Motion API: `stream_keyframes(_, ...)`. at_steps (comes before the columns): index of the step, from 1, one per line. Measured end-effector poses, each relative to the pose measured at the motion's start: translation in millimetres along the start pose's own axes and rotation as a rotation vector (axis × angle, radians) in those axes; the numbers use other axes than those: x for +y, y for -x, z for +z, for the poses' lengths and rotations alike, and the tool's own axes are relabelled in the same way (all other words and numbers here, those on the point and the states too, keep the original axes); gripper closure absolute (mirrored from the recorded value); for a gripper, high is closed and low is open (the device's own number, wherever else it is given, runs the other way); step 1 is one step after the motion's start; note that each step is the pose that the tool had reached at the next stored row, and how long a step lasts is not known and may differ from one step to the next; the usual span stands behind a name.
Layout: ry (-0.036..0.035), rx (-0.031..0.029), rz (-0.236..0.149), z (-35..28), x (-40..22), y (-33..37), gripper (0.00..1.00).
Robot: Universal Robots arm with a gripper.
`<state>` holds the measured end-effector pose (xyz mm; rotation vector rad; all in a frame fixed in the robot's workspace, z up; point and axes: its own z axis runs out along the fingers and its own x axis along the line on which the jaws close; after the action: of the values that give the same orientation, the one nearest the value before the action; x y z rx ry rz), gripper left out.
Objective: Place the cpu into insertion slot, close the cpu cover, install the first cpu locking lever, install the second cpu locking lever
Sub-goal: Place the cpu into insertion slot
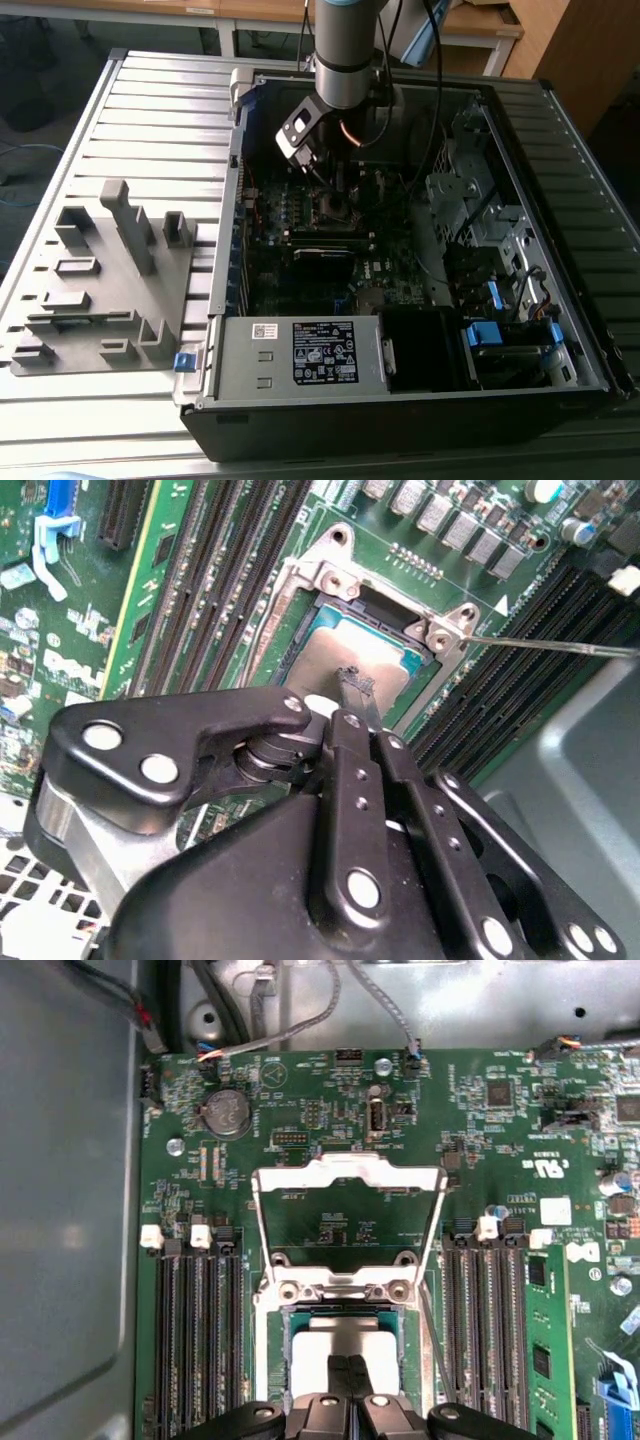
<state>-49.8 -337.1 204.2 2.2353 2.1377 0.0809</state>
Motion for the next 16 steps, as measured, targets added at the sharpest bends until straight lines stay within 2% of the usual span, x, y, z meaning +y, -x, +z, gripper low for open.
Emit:
stream_keyframes(6,0.0002,0.0010,0.002,0.3,-2.0,-0.7,0.89)
stream_keyframes(10,-0.0001,0.0070,0.003,0.9,-2.6,-0.8,0.89)
stream_keyframes(16,-0.0002,0.0075,0.004,2.9,-2.8,-0.7,0.89)
